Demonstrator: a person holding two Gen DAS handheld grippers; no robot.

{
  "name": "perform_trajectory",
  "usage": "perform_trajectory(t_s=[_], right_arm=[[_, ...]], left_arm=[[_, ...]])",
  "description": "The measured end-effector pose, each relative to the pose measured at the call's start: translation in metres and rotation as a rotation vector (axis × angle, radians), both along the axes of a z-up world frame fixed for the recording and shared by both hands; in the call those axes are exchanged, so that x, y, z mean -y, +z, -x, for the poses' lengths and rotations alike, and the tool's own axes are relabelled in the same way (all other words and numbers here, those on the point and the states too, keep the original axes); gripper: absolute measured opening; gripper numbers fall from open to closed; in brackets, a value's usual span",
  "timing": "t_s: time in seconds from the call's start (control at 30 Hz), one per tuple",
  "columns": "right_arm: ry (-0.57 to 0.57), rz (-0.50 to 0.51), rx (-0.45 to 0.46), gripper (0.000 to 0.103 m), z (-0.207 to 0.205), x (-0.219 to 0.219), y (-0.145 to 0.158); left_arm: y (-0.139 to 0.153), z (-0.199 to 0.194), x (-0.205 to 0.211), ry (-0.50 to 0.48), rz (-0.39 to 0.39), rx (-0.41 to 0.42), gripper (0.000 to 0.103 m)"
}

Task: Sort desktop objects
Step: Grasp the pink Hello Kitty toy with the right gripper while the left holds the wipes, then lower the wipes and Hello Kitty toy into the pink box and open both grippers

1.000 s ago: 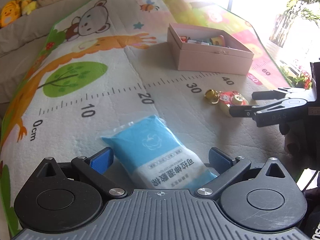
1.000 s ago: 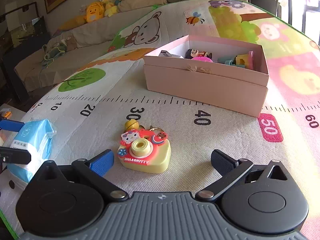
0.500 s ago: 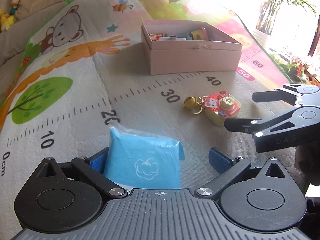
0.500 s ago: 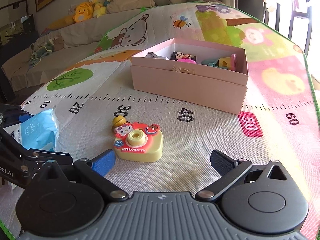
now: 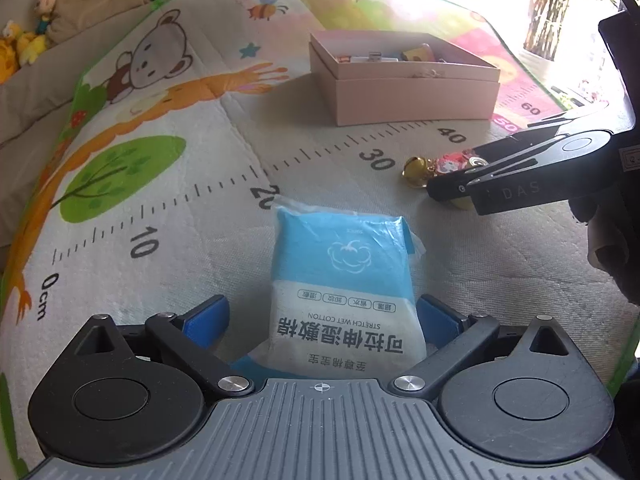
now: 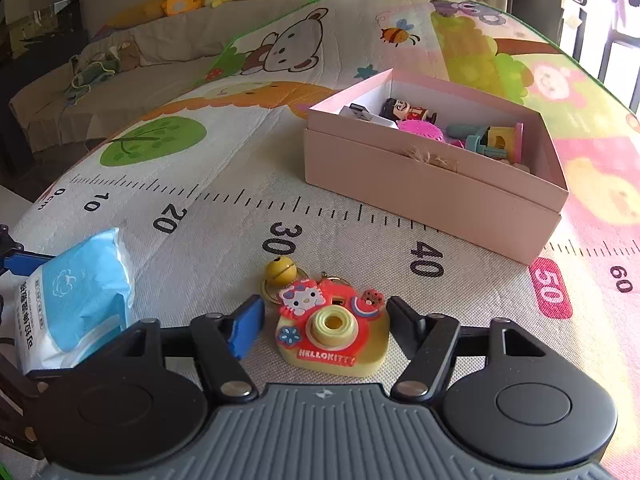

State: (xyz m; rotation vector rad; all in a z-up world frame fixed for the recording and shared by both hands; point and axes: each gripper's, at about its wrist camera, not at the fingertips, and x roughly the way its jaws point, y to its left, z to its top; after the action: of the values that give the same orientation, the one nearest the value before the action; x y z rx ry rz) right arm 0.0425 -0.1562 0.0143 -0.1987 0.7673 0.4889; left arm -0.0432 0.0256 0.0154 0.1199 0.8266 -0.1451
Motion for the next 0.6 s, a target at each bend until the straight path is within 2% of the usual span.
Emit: perform_trajectory(t_s=[0.07,0.13,0.23,0.33,0.5,0.6], right_arm=[[0.011,0.007,0.012,0.057,0.003,0.000,0.004],[0.023,0.023,0.030,0.057,0.010,0.002,0.010],[0.058,0.015,0.037,0.057,0.024,0.013,0.026],[0.083,-0.022,0.061,0.057,0.035,0.033,0.060],[0.003,-0.103,0.232,0.057,0.043,0.075,0.141],[-0.041,-0.144,0.337,0.057,0.034,0.094,0.189]], left_arm=[[0.003,-0.002,0.001,-0.005,0.005,0.012,0.075],[0.007,-0.003,0.005,-0.020,0.002,0.020,0.063],[0.015,-0.001,0.014,-0.076,-0.022,0.038,0.060],[0.037,0.003,0.027,-0.140,-0.056,0.110,0.059],[0.093,-0.015,0.047,-0.219,-0.076,0.292,0.059],[0.120,-0.050,0.066,-0.263,-0.086,0.385,0.059]])
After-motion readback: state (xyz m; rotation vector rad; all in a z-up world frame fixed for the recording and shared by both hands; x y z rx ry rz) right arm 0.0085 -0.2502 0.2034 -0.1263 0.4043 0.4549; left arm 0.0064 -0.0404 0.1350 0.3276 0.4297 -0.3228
